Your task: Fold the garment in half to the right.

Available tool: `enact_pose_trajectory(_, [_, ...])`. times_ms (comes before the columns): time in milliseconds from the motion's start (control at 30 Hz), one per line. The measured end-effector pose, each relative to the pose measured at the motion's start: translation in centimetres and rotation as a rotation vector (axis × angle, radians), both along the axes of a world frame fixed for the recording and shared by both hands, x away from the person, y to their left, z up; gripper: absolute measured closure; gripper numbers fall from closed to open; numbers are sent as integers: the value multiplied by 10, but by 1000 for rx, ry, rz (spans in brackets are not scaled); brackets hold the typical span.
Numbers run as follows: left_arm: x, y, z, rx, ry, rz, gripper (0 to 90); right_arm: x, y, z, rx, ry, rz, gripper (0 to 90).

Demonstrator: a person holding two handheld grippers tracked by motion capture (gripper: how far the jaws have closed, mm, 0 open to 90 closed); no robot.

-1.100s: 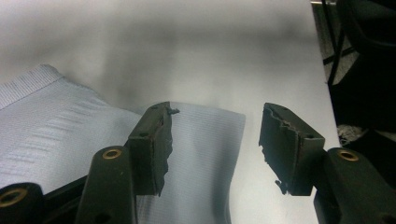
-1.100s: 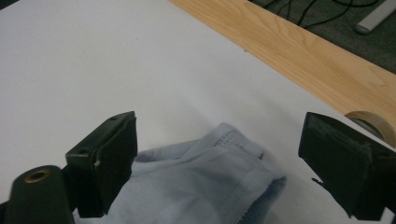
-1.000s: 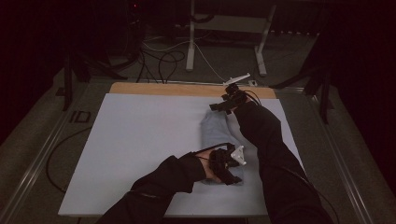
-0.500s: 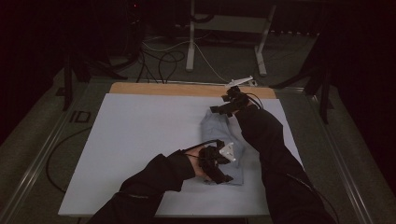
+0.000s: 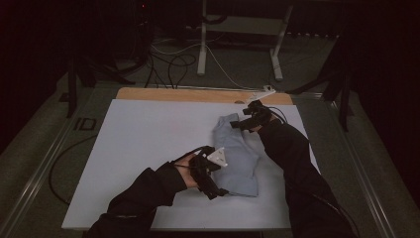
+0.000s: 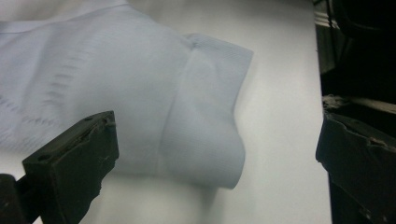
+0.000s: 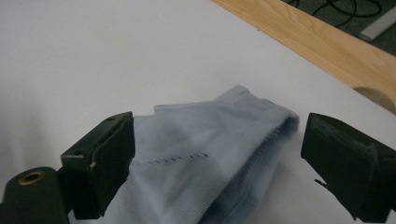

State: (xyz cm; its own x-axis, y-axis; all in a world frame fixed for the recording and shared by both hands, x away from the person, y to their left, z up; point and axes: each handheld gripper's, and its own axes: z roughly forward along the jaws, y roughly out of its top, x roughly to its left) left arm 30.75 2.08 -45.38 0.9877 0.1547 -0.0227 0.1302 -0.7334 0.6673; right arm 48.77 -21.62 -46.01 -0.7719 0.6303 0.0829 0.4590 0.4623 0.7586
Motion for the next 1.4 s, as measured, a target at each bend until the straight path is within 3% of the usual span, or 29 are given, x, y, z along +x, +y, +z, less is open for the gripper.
enact_pose_trajectory(133, [-5,17,-3,-25,-18,16,4,2,-4,-8,10,12,-20,100])
enact_pose_trajectory(300, [-15,56,-15,-63,-31,87,4,9,-5,-31,8,64,-51,102])
enact_pose_trajectory(333, [-15,56,-15,-63,-31,87,4,9,-5,-31,8,64,-51,102])
enact_pose_trajectory(467, [-23,88,-27,-85,-3,135,4,18,-5,-48,-19,117,-92,163])
enact_pose_trajectory(600, [-24,114,-39,-133,40,174,4,20,-4,-56,-15,144,-80,316])
enact_pose_trajectory(700, [-24,131,-43,-156,33,222,4,19,-3,-56,-23,148,-79,542])
enact_pose_trajectory(833, [-26,148,-45,-168,11,267,4,16,2,-49,-63,102,-61,838])
enact_pose_trajectory(967, [-31,165,-50,-190,-2,302,4,15,9,-40,-48,65,-30,857])
enact_pose_trajectory(1033, [-35,172,-53,-173,-7,304,3,15,11,-35,-23,44,-18,857])
enact_pose_trajectory(1167, [-40,184,-59,-146,-10,326,3,20,15,-31,-20,52,-26,857])
enact_pose_trajectory(1400, [-41,204,-64,-123,4,382,3,27,13,-43,-33,86,-53,857])
